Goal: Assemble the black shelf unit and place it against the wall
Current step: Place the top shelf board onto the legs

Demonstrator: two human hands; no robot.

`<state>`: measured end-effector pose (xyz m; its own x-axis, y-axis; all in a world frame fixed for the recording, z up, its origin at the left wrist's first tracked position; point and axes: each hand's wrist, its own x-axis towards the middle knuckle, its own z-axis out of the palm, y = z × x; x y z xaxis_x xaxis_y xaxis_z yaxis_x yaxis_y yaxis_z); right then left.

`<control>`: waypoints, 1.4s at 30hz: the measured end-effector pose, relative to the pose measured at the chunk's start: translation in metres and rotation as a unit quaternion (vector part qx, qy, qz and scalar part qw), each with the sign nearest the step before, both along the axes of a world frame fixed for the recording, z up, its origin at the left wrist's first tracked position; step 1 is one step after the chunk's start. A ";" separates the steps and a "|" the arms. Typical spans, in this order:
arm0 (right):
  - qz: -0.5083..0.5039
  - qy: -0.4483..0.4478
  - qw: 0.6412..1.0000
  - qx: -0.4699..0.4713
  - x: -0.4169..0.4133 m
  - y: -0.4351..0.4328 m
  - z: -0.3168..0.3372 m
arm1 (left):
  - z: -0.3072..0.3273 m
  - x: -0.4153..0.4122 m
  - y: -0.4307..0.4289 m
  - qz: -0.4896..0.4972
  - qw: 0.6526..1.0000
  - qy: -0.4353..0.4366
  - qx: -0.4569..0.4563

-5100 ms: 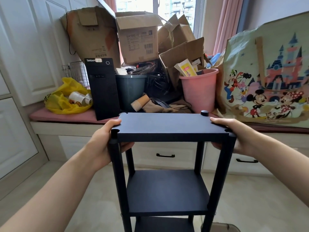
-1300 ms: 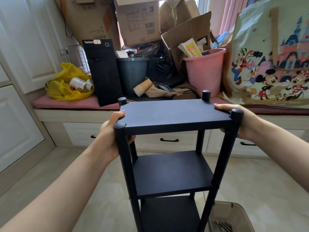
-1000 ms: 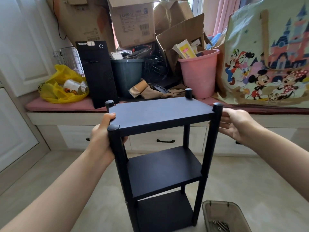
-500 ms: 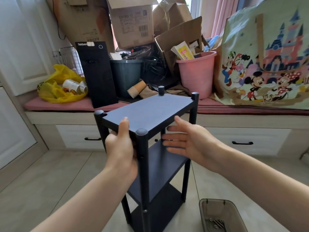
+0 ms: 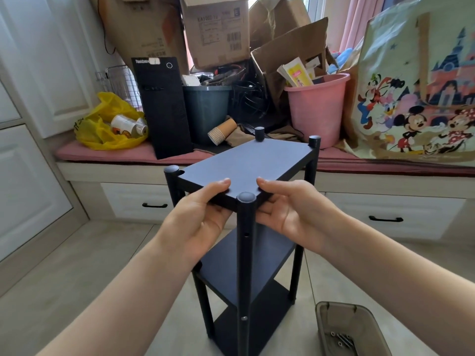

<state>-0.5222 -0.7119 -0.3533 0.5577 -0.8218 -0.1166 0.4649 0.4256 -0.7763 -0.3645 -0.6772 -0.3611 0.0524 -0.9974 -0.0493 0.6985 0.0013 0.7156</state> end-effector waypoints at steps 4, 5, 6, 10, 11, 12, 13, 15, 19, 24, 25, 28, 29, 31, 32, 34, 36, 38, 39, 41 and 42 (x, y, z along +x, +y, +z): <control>0.002 -0.004 1.000 0.008 -0.001 0.002 0.004 | 0.000 -0.001 0.001 0.003 1.000 0.011 0.001; 0.003 -0.005 1.000 0.012 -0.001 0.002 0.005 | 0.001 -0.001 0.001 0.003 1.000 0.010 0.005; 0.004 -0.006 1.000 0.017 -0.001 0.002 0.005 | 0.001 -0.001 0.000 0.004 1.000 0.009 0.006; 0.004 -0.011 1.000 0.026 -0.002 0.001 0.004 | 0.000 0.001 -0.003 0.004 1.000 -0.002 0.010; 0.005 -0.008 1.000 0.023 -0.002 0.000 0.004 | 0.000 0.001 -0.004 0.003 1.000 -0.003 0.011; 0.009 -0.004 1.000 0.020 -0.002 0.000 0.003 | -0.001 0.001 -0.004 0.003 1.000 -0.002 0.011; 0.013 0.000 1.000 0.016 -0.003 0.000 0.002 | -0.002 0.001 -0.004 0.003 1.000 0.001 0.010; 0.020 0.006 1.000 0.010 -0.003 0.001 0.001 | -0.004 0.002 -0.002 -0.002 1.000 0.010 0.003; 0.028 0.001 1.000 0.006 -0.003 0.001 -0.001 | -0.009 0.003 0.000 -0.009 1.000 0.024 -0.004; 0.026 0.010 1.000 0.008 -0.004 -0.002 -0.001 | -0.008 0.002 -0.001 -0.008 1.000 0.014 -0.002; 0.026 0.012 1.000 0.008 -0.005 -0.003 0.000 | -0.007 0.003 -0.002 -0.007 1.000 0.013 0.004; 0.027 0.027 0.999 -0.002 -0.005 -0.005 -0.001 | -0.007 0.004 -0.004 -0.008 1.000 0.011 0.011; 0.027 0.033 0.999 -0.005 -0.005 -0.005 -0.002 | -0.007 0.004 -0.003 -0.008 1.000 0.013 0.010; 0.029 0.044 0.999 -0.008 -0.006 -0.005 -0.005 | -0.010 0.003 -0.002 -0.006 1.000 0.018 0.004; 0.031 0.047 0.998 -0.008 -0.006 -0.005 -0.006 | -0.011 0.004 -0.002 -0.006 1.000 0.020 0.002; 0.027 0.050 0.998 -0.004 -0.006 -0.005 -0.007 | -0.012 0.004 -0.001 -0.005 1.000 0.017 0.001; -0.002 0.037 0.999 0.015 -0.009 -0.011 -0.005 | -0.012 0.004 -0.002 -0.005 1.000 0.013 0.008; -0.055 0.015 0.997 0.044 -0.015 -0.020 -0.001 | -0.011 0.006 -0.003 0.000 1.000 0.015 0.019; -0.074 0.010 0.996 0.050 -0.018 -0.024 0.000 | -0.009 0.008 -0.003 0.005 1.000 0.016 0.025; -0.089 0.016 0.995 0.048 -0.020 -0.026 0.002 | -0.005 0.013 -0.006 0.019 0.999 0.015 0.039; -0.091 0.021 0.994 0.047 -0.019 -0.027 0.001 | -0.004 0.016 -0.007 0.024 0.999 0.013 0.044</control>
<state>-0.5415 -0.7393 -0.3519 0.3931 -0.8933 -0.2178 0.5098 0.4089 -0.7569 -0.3485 -0.6842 -0.3650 0.0983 -0.9856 -0.1379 0.7174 -0.0258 0.6961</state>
